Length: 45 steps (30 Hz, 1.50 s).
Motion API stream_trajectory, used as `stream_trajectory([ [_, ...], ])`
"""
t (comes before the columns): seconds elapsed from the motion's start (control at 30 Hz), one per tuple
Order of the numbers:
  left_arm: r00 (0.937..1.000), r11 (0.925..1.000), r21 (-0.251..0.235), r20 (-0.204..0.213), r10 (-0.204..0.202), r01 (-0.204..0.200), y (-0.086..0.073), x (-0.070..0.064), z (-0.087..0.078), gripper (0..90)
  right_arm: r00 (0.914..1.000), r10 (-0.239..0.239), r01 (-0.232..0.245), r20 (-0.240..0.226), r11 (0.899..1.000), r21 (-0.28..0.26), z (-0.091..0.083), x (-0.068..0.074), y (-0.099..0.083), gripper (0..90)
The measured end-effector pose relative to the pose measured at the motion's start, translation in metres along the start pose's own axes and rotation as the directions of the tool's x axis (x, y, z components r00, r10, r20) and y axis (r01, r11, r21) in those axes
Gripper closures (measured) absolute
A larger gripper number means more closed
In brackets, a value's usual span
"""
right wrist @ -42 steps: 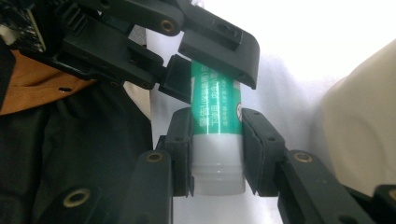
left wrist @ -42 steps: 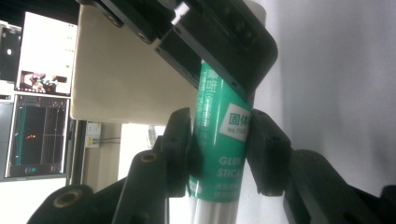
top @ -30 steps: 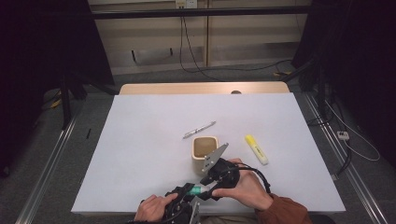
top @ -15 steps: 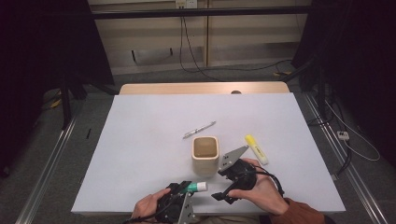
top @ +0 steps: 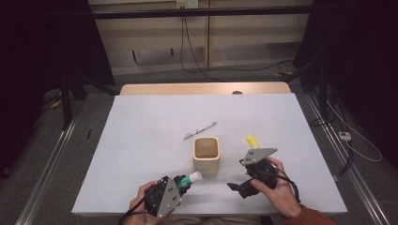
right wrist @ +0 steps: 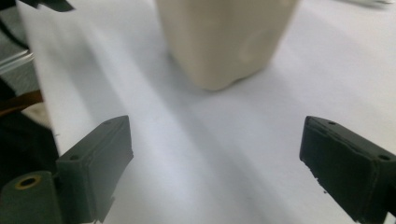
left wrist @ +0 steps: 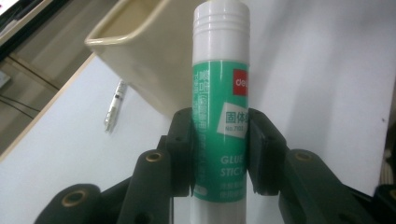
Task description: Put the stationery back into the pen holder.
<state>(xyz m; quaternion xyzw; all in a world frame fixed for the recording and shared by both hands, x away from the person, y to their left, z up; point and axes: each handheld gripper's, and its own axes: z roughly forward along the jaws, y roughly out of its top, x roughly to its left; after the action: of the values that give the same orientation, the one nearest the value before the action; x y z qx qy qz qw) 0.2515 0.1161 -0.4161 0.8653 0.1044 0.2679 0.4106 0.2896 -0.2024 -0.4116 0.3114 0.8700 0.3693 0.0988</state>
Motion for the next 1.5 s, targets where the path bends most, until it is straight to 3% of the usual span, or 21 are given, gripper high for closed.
stream_trajectory([
  [0.1, 0.9970, 0.9967, -0.026, 0.009, -0.077, 0.077, -0.003, 0.007, -0.003, 66.1, 0.9986, 0.042, -0.040, 0.033, 0.998, -0.050, -0.005, -0.007, -0.008, 8.7],
  [0.23, 0.9867, 0.9857, -0.047, 0.028, -0.160, 0.161, -0.006, 0.015, -0.005, 66.1, 0.9925, 0.078, -0.068, 0.095, 0.992, -0.102, -0.014, -0.012, -0.016, 8.7],
  [0.4, 0.9618, 0.9594, -0.081, 0.069, -0.265, 0.270, -0.008, 0.023, -0.007, 66.1, 0.9800, 0.124, -0.096, 0.156, 0.980, -0.176, -0.021, -0.015, -0.028, 7.0],
  [0.53, 0.9544, 0.9508, -0.094, 0.075, -0.289, 0.295, -0.007, 0.027, -0.009, 66.1, 0.9746, 0.143, -0.105, 0.172, 0.971, -0.214, -0.023, -0.016, -0.034, 6.7],
  [0.57, 0.9485, 0.9443, -0.101, 0.083, -0.306, 0.313, -0.007, 0.028, -0.010, 66.1, 0.9724, 0.146, -0.102, 0.182, 0.968, -0.228, -0.024, -0.017, -0.035, 6.7],
  [0.67, 0.9460, 0.9402, -0.112, 0.081, -0.314, 0.322, -0.005, 0.033, -0.013, 66.1, 0.9612, 0.174, -0.107, 0.214, 0.950, -0.292, -0.028, -0.021, -0.040, 6.6],
  [0.8, 0.9295, 0.9196, -0.139, 0.089, -0.358, 0.367, -0.004, 0.041, -0.016, 66.1, 0.9489, 0.214, -0.133, 0.231, 0.937, -0.323, -0.032, -0.026, -0.048, 5.9],
  [0.87, 0.9177, 0.9065, -0.146, 0.098, -0.385, 0.396, -0.003, 0.048, -0.017, 66.1, 0.9425, 0.233, -0.144, 0.240, 0.930, -0.338, -0.035, -0.028, -0.052, 5.7],
  [0.97, 0.8847, 0.8724, -0.155, 0.137, -0.446, 0.463, -0.001, 0.054, -0.016, 66.1, 0.9309, 0.266, -0.165, 0.250, 0.918, -0.361, -0.038, -0.031, -0.059, 5.2],
  [1.0, 0.8825, 0.8695, -0.158, 0.135, -0.450, 0.468, 0.000, 0.055, -0.016, 66.1, 0.9271, 0.273, -0.166, 0.257, 0.914, -0.370, -0.038, -0.031, -0.061, 5.1],
  [1.03, 0.8859, 0.8716, -0.163, 0.130, -0.445, 0.462, 0.002, 0.056, -0.017, 66.1, 0.9240, 0.281, -0.168, 0.259, 0.908, -0.384, -0.039, -0.030, -0.062, 4.7],
  [1.07, 0.8850, 0.8694, -0.169, 0.129, -0.447, 0.464, 0.003, 0.057, -0.018, 66.1, 0.9221, 0.284, -0.167, 0.263, 0.904, -0.393, -0.039, -0.030, -0.063, 4.2],
  [1.13, 0.8843, 0.8652, -0.184, 0.118, -0.452, 0.467, 0.007, 0.060, -0.019, 66.0, 0.9194, 0.282, -0.156, 0.274, 0.902, -0.404, -0.040, -0.029, -0.064, 3.7],
  [1.23, 0.8872, 0.8648, -0.198, 0.103, -0.450, 0.461, 0.013, 0.066, -0.019, 66.0, 0.9157, 0.294, -0.164, 0.274, 0.896, -0.413, -0.041, -0.030, -0.066, 3.7],
  [1.3, 0.8844, 0.8591, -0.210, 0.102, -0.455, 0.467, 0.019, 0.070, -0.016, 66.0, 0.9133, 0.299, -0.168, 0.276, 0.895, -0.413, -0.040, -0.031, -0.067, 3.7],
  [1.37, 0.8877, 0.8623, -0.211, 0.102, -0.449, 0.460, 0.025, 0.074, -0.013, 66.0, 0.9157, 0.295, -0.166, 0.273, 0.896, -0.411, -0.039, -0.032, -0.068, 3.7],
  [1.5, 0.8870, 0.8614, -0.212, 0.119, -0.446, 0.462, 0.035, 0.078, -0.005, 66.0, 0.9194, 0.293, -0.169, 0.263, 0.897, -0.409, -0.038, -0.032, -0.069, 3.6],
])
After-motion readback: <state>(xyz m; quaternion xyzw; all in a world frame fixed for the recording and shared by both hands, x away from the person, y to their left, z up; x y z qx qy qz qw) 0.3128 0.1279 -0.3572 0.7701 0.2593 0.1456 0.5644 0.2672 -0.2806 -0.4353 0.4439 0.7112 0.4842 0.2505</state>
